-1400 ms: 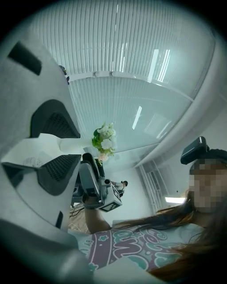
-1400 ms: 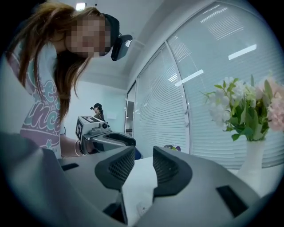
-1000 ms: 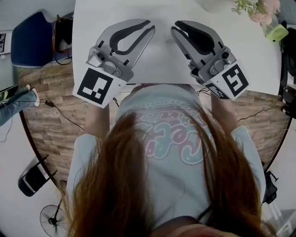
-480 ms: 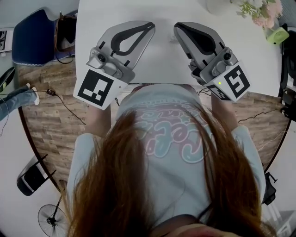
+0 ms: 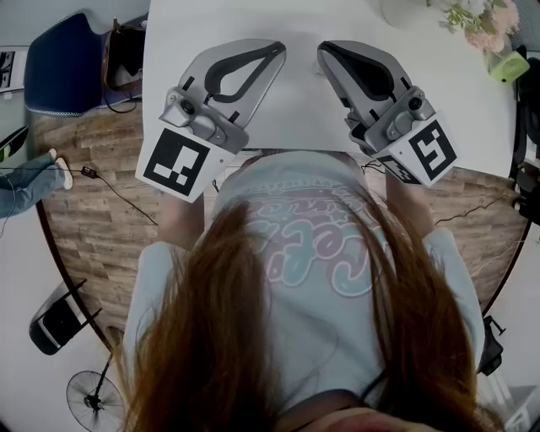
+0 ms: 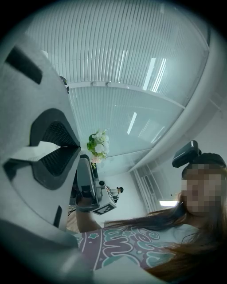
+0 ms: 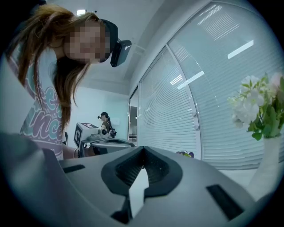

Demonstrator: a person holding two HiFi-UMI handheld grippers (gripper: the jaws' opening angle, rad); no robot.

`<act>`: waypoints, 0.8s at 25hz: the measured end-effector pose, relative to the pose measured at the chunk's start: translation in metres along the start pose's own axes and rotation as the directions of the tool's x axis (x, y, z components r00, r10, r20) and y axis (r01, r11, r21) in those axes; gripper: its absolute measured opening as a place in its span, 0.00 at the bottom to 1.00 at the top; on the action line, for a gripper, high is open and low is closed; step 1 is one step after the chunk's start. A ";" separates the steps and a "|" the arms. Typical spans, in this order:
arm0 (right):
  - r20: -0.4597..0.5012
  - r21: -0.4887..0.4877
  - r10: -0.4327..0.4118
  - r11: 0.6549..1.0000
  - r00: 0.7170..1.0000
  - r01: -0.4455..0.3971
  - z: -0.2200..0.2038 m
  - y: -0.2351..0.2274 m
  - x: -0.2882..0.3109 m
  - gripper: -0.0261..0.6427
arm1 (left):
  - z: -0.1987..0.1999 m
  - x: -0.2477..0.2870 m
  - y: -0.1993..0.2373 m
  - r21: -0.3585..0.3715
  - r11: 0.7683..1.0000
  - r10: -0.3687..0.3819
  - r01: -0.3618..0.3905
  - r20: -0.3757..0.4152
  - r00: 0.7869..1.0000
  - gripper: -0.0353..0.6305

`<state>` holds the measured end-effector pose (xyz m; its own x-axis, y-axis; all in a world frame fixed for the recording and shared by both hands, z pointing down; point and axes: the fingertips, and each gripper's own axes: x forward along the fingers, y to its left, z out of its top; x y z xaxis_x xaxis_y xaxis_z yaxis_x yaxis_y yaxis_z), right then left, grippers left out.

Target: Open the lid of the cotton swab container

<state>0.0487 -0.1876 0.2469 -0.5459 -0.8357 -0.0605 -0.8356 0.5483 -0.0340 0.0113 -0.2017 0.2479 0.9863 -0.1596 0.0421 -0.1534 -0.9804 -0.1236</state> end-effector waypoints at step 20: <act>-0.003 -0.003 -0.003 1.000 1.000 0.003 0.001 0.012 0.000 0.04 | -0.002 -0.011 -0.005 -0.012 1.000 -0.001 0.001 -0.003 1.000 0.07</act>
<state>0.0388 -0.1814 0.2454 -0.5434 -0.8375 -0.0571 -0.8375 0.5455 -0.0309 0.0012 -0.1949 0.2497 0.9863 -0.1587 0.0456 -0.1528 -0.9819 -0.1118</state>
